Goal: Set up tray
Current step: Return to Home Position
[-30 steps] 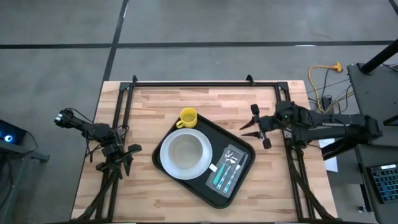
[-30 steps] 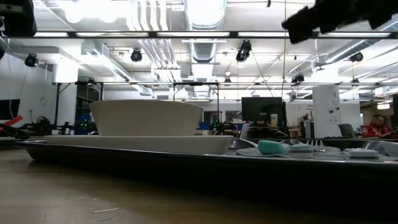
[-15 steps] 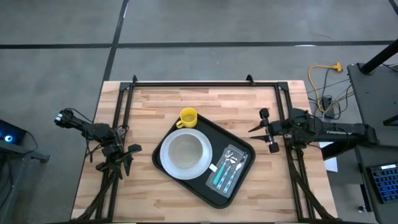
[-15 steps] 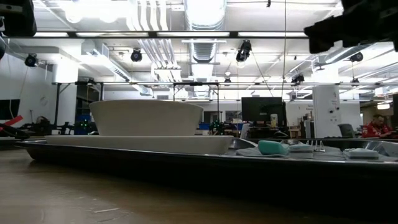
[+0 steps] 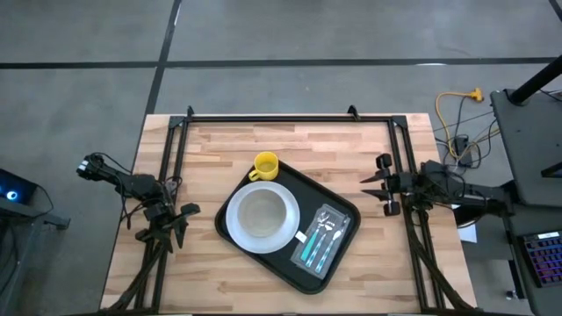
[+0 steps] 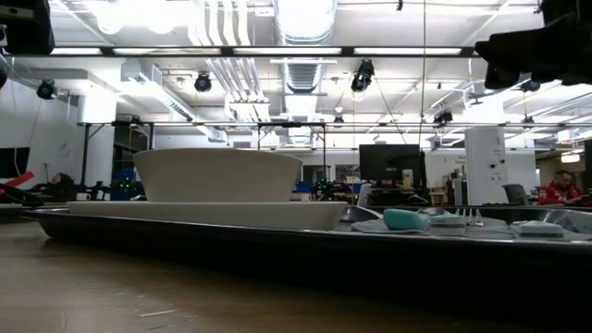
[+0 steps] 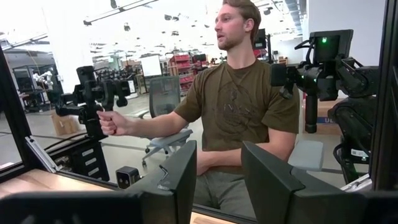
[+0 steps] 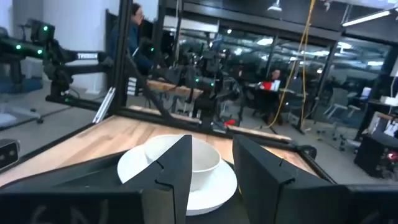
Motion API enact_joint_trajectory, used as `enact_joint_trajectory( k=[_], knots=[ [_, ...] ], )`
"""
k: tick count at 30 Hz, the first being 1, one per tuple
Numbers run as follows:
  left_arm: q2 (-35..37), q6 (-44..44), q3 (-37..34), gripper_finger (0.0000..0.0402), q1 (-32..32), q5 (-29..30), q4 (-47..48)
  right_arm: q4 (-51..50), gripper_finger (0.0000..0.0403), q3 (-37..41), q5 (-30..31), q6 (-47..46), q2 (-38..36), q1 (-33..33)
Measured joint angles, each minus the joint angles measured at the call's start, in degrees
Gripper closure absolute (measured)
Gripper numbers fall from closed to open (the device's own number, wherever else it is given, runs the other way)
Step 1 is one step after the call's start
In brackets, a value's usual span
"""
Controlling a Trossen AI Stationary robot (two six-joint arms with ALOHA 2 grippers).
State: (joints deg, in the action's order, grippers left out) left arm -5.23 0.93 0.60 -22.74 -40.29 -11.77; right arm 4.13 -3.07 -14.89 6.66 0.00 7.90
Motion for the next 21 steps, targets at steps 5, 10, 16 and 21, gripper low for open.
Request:
enact_joint_trajectory(
  k=[5, 10, 16, 21],
  knots=[
    [-0.3, 0.0, 0.0, 0.029, 0.0, 0.0, 0.1, 4.1, 0.0296, 2.6, 1.3, -0.9, 1.1, 0.0],
    [-0.9, 0.0, 0.0, 0.029, 0.0, 0.0, 0.2, -0.8, 0.0296, 2.6, 2.0, 0.6, 1.2, 0.0],
    [-0.9, 0.0, 0.0, 0.029, 0.0, 0.0, 0.2, -2.3, 0.0296, 2.6, 5.9, 2.2, 2.9, 0.0],
    [-1.1, 0.0, 0.0, 0.029, 0.0, 0.0, 0.2, -2.3, 0.0296, 2.6, 6.0, 2.3, 4.4, 0.0]
  ],
)
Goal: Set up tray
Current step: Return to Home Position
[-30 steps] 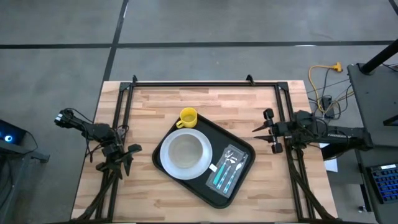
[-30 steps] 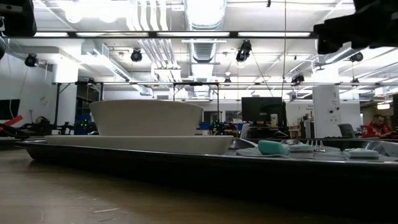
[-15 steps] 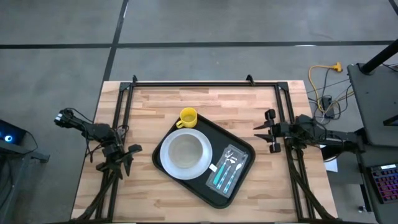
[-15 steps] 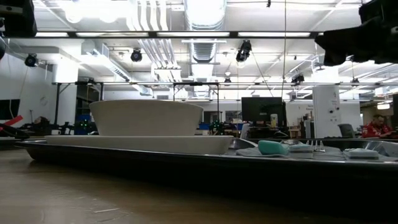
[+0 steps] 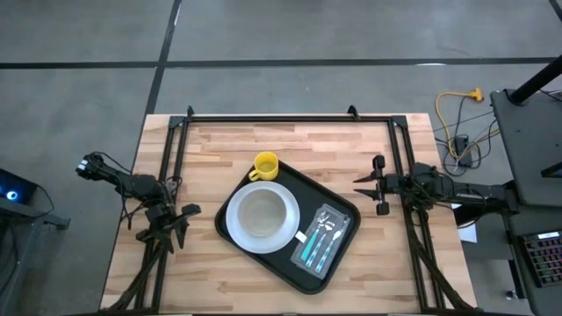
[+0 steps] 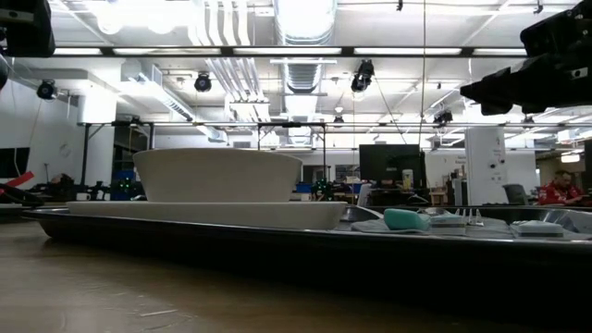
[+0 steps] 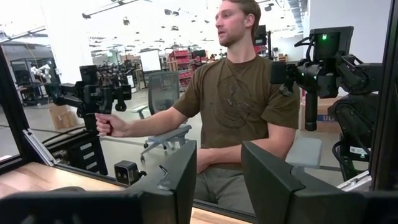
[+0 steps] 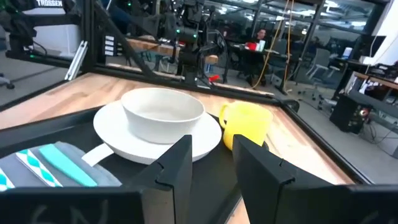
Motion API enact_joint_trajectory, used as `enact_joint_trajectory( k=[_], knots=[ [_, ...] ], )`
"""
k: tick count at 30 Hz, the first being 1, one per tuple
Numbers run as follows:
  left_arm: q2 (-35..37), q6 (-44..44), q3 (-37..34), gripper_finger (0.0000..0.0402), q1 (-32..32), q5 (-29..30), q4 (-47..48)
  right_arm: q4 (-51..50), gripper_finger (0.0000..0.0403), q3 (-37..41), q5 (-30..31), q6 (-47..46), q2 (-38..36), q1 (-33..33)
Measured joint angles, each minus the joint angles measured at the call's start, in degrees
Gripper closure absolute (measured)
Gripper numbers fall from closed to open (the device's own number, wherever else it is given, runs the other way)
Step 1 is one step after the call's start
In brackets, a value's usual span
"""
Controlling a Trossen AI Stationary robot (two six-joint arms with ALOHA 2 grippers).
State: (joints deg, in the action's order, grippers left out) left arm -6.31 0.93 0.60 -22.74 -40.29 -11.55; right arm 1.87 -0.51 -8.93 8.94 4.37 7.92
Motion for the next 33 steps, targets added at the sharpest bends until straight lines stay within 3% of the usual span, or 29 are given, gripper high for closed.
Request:
enact_joint_trajectory(
  k=[33],
  knots=[
    [0.0, 0.0, 0.0, 0.029, 0.0, 0.0, 0.0, 4.4, 0.0296, 0.0, -3.1, 3.5, -1.7, 0.0]
  ],
)
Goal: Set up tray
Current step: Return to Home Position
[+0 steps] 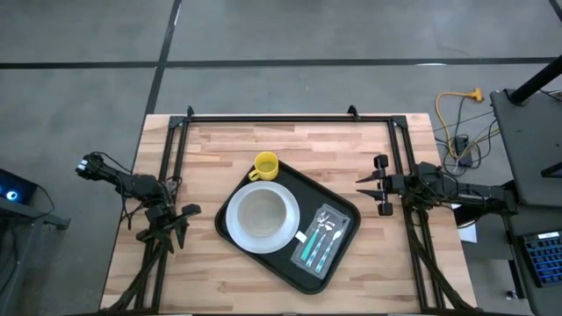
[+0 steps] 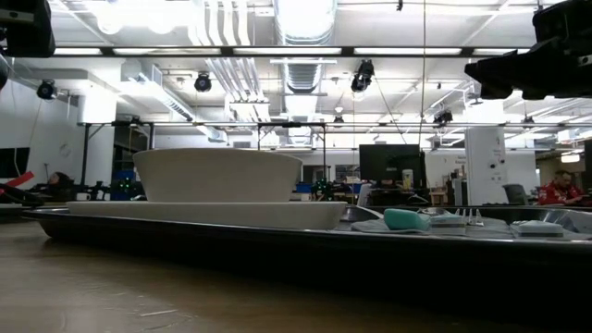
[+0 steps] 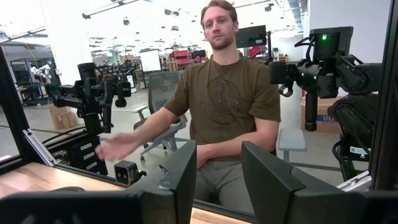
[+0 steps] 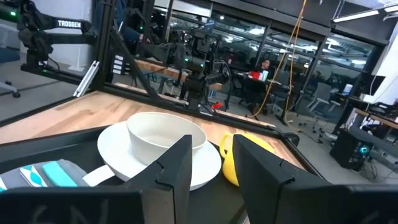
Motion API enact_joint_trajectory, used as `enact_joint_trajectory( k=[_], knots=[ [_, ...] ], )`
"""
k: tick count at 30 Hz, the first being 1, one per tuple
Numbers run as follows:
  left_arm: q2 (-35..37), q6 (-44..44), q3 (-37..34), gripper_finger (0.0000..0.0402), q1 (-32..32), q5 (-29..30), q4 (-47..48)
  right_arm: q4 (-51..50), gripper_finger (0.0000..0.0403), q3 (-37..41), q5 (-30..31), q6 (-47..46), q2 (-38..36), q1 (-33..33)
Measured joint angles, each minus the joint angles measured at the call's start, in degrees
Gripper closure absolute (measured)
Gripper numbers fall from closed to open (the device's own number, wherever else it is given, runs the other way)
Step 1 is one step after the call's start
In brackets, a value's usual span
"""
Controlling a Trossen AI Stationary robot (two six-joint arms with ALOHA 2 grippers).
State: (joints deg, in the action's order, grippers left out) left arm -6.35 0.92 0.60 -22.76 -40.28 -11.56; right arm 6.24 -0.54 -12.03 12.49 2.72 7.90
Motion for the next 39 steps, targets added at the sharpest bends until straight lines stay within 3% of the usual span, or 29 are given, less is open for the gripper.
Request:
enact_joint_trajectory(
  k=[39],
  knots=[
    [0.0, 0.0, 0.0, 0.029, 0.0, 0.0, 0.0, 0.0, 0.0296, 0.0, 0.0, -1.4, 0.0, 0.0]
  ],
)
